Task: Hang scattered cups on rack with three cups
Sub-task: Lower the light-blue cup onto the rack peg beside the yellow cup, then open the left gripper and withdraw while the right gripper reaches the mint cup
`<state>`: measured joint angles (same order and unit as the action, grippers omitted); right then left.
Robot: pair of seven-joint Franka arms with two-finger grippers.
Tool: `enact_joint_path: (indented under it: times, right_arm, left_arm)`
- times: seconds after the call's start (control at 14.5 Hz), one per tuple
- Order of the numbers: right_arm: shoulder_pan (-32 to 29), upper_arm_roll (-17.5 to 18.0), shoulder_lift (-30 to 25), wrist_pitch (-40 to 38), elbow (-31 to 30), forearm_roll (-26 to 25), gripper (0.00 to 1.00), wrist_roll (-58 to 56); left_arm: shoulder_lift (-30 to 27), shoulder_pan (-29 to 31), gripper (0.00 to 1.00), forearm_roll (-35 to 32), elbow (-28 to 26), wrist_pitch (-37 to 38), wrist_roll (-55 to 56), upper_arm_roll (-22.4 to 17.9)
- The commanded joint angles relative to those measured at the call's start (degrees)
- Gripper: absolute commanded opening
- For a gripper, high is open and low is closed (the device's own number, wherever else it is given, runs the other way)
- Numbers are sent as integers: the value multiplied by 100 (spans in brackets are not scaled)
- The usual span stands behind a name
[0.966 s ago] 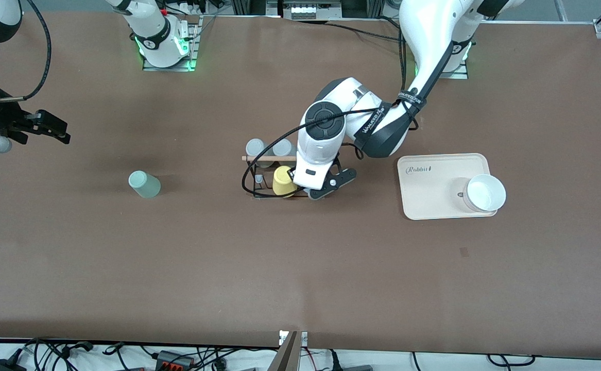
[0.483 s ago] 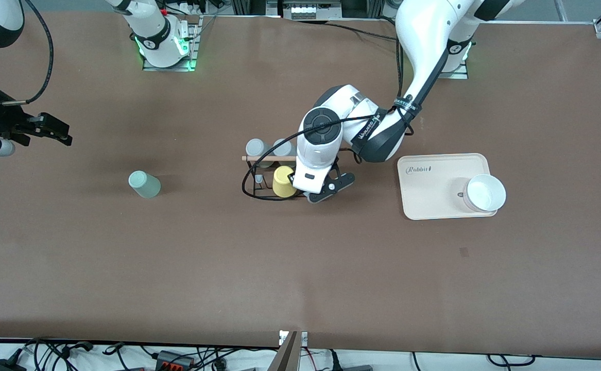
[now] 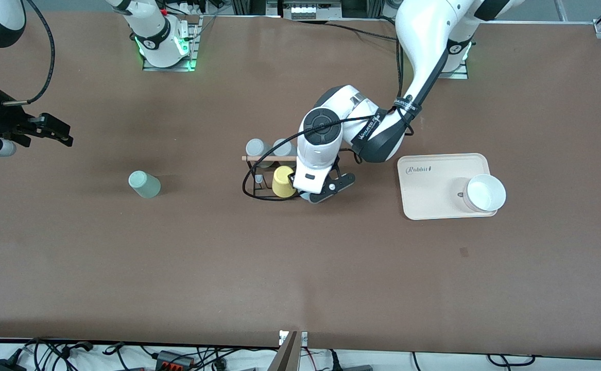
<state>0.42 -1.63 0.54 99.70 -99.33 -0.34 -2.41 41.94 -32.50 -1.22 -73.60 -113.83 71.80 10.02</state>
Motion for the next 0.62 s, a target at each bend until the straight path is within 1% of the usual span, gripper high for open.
enact_joint_path:
  times: [0.0,0.28,0.55]
  right_arm:
    - [11,14,-115,49,-147,-45,100,-41]
    - [11,14,-151,181,-253,-72,100,-67]
    - [-7,14,25,190,-157,-63,100,-58]
  left_arm:
    - [-195,129,90,-107,-58,1,62,-36]
    - [-537,612,92,-142,-66,299,-34,-53]
    - [-1029,1244,93,-203,-66,939,-569,-44]
